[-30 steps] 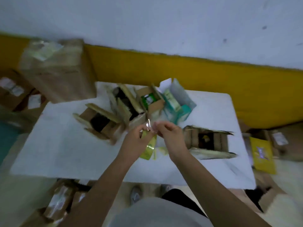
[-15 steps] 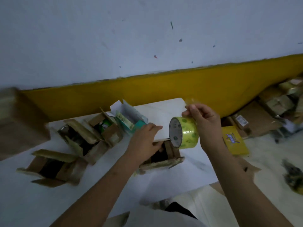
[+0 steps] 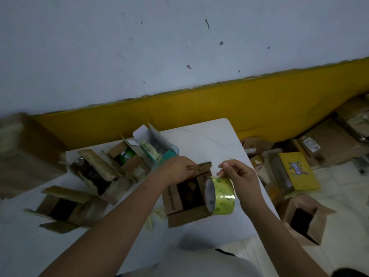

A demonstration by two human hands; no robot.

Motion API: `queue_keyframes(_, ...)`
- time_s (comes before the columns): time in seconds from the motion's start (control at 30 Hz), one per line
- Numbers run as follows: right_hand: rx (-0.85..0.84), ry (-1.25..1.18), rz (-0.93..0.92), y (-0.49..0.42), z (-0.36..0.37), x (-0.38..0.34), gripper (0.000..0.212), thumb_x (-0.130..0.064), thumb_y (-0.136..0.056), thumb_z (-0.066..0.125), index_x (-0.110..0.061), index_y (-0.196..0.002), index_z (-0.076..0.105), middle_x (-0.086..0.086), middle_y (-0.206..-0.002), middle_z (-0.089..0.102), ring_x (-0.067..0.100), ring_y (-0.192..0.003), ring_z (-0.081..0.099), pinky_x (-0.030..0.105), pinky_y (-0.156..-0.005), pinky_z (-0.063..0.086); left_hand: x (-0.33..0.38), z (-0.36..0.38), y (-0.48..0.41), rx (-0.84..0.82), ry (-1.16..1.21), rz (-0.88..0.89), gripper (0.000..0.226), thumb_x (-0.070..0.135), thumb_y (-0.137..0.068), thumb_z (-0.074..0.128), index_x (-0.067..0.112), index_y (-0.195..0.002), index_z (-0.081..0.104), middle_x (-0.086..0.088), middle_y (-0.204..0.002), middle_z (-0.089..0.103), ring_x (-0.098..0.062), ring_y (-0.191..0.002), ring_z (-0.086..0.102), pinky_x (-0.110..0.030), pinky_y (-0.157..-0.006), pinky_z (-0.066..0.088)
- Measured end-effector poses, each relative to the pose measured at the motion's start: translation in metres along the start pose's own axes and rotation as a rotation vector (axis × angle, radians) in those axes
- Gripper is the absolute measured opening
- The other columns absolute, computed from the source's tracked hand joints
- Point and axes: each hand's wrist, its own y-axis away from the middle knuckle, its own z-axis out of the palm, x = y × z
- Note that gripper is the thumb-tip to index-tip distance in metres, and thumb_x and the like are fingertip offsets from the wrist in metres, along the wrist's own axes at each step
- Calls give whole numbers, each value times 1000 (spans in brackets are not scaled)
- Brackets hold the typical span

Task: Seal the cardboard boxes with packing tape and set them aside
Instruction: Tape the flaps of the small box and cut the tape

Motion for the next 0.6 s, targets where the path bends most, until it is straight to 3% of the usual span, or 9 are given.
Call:
queue_keyframes(0.07,-18,-6,45,1,-2,5,20,-10,-95,58,-12,-82,72,10,-71,69,28,-77,66,44,-81,54,0,10,6,54,-83,40,29,46,-98,46,25,-92,65,4,-87,64,-14,-82,58,-26,-53,30)
queue_keyframes(0.2,-94,79,111,6,3,16,19,-12,-95,59,-6,-82,71,7,-70,70,18,-72,65,37,-77,52,-8,16,6,35,-33,-28,59,62,-94,41,11,-70,57,-7,-64,53,-15,-57,49,-33,-51,26)
queue_keyframes(0.33,-158,63,132,8,13,18,23,-12,-96,58,-9,-77,70,7,-69,69,17,-69,65,35,-75,53,1,-1,-8,-71,122,43,42,31,-93,57,15,-60,36,-3,-57,33,-9,-50,29,-32,-54,23)
queue_keyframes(0.43,-131,23,102,1,8,3,21,-12,-95,59,-5,-77,69,9,-70,68,17,-69,64,34,-74,53,9,-12,-13,-65,155,20,40,18,-90,56,18,-58,32,0,-54,27,-8,-44,26,-30,-52,22)
queue_keyframes(0.5,-101,-22,85,-8,0,-12,20,-12,-94,60,-2,-79,68,9,-70,67,19,-70,63,34,-73,53,9,-17,-13,21,379,-118,36,21,-91,57,17,-62,38,-5,-58,28,-7,-47,28,-28,-52,25)
queue_keyframes(0.6,-74,-141,118,-22,-11,-38,19,-15,-89,63,-7,-72,67,12,-72,65,25,-72,61,40,-75,52,18,-23,-7,171,929,-423,19,26,-95,58,15,-80,59,-4,-65,52,-14,-58,50,-20,-50,39)
